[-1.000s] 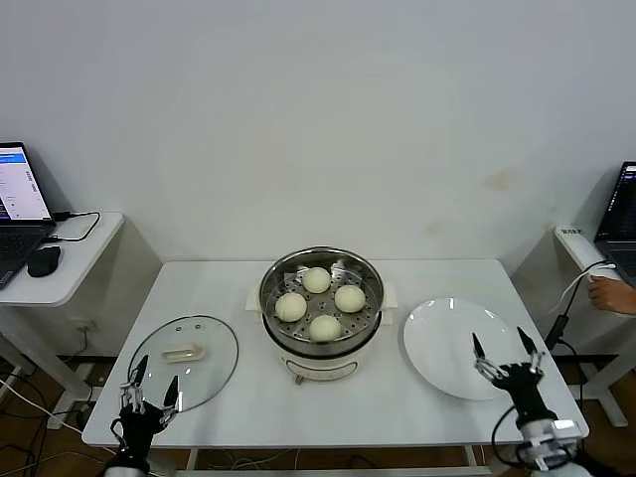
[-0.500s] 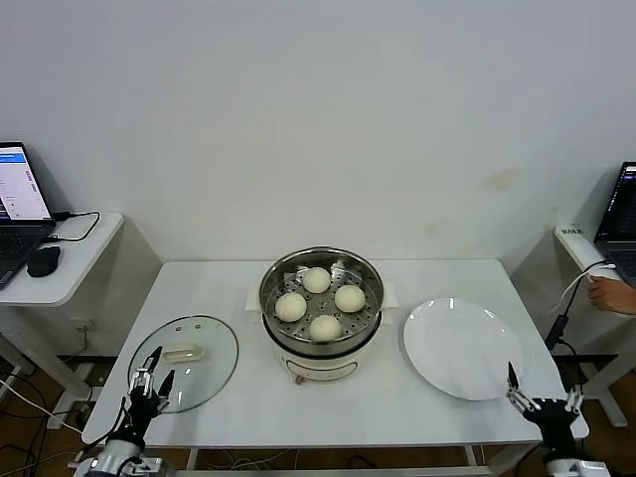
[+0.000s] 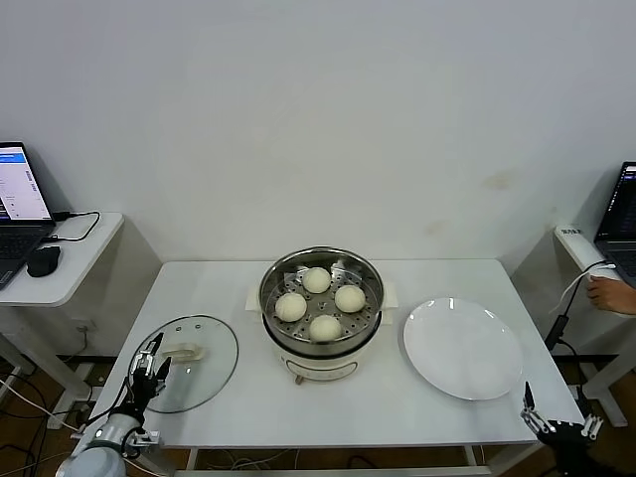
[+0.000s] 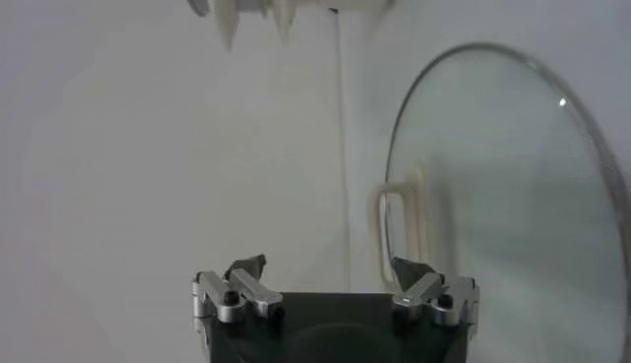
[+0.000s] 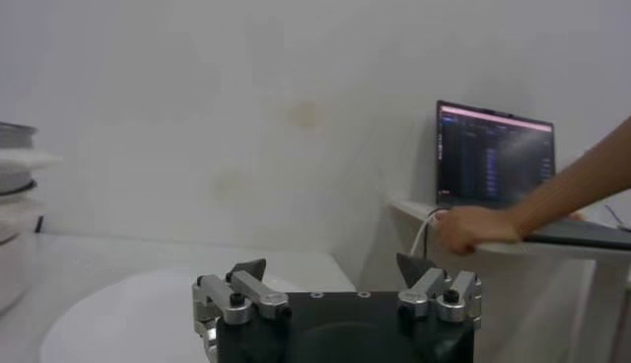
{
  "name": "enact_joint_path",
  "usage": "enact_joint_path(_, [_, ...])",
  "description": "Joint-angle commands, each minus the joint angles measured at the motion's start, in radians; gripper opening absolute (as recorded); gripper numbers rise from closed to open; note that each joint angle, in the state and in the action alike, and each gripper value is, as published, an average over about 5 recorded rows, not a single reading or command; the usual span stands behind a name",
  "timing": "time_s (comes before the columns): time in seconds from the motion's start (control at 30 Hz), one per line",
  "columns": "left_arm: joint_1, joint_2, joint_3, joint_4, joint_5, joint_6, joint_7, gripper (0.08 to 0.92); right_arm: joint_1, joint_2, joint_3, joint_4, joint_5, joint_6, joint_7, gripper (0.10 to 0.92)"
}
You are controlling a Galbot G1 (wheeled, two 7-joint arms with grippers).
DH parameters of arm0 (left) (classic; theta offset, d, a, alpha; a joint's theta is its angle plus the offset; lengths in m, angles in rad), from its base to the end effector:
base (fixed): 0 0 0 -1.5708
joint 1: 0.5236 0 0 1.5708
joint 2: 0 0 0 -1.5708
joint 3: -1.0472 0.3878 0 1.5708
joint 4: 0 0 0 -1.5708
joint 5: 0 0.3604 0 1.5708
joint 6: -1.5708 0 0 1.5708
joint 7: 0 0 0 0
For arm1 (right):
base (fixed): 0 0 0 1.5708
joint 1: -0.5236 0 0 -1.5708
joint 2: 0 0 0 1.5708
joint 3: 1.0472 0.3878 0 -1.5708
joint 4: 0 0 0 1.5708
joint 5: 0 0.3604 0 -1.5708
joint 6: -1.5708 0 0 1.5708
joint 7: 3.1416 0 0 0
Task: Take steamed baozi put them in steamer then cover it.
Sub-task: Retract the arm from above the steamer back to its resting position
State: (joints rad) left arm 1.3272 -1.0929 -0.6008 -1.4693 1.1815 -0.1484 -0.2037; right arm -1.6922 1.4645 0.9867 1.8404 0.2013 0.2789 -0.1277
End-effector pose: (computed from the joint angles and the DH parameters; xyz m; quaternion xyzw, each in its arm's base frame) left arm 0.2429 0.2197 -0.4487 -0.0691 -0.6803 -0.7290 0.0312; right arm 0.0838 -0.1853 -0.4056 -0.1271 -0.9887 0.0767 0.0192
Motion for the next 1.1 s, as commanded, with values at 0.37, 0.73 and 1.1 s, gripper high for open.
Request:
enact_joint_path(0.37, [-0.177, 0.005, 0.072, 0.172, 0.012, -0.02, -0.004, 0.823, -0.023, 0.016, 0.022, -0.014, -0.03, 0.024, 0.001, 0.823])
enact_joint_path(0.73, [-0.201, -0.007, 0.078, 0.198, 0.005, -0.033, -0.011, 0.801, -0.018, 0.016, 0.008, -0.021, -0.038, 0.021, 0.0, 0.823])
enact_joint_path(1.1, [-0.193, -0.007, 0.076, 0.213, -0.01, -0.043, -0.024, 0.498, -0.018, 0.016, -0.012, -0.014, -0.05, 0.02, 0.0, 0.823])
